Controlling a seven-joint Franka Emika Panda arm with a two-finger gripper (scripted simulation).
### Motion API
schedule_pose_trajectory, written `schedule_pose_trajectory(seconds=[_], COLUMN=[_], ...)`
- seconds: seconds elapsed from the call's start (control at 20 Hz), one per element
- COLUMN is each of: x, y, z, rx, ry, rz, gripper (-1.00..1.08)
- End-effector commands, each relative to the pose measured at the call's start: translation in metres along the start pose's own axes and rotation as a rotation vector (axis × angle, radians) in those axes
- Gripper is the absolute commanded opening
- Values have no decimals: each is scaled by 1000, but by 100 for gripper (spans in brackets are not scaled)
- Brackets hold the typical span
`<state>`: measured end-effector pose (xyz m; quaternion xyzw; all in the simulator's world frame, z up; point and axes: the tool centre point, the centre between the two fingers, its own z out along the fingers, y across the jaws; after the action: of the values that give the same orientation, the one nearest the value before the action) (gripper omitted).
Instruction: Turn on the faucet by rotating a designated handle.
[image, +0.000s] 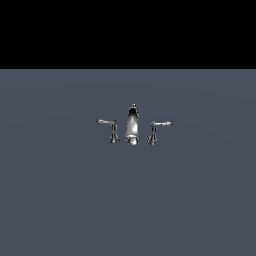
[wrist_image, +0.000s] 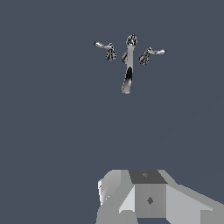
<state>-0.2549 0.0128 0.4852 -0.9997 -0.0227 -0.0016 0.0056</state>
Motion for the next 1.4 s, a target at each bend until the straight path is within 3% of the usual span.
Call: schedule_pose_trajectory(seconds=[0.0, 0.65, 1.35], x=[0, 11, 53], y=[0, -18, -68], z=[0, 20, 83], rx=[0, 0, 1], ry=[0, 0, 0], rz=[0, 89, 361], gripper=[-100, -100, -100])
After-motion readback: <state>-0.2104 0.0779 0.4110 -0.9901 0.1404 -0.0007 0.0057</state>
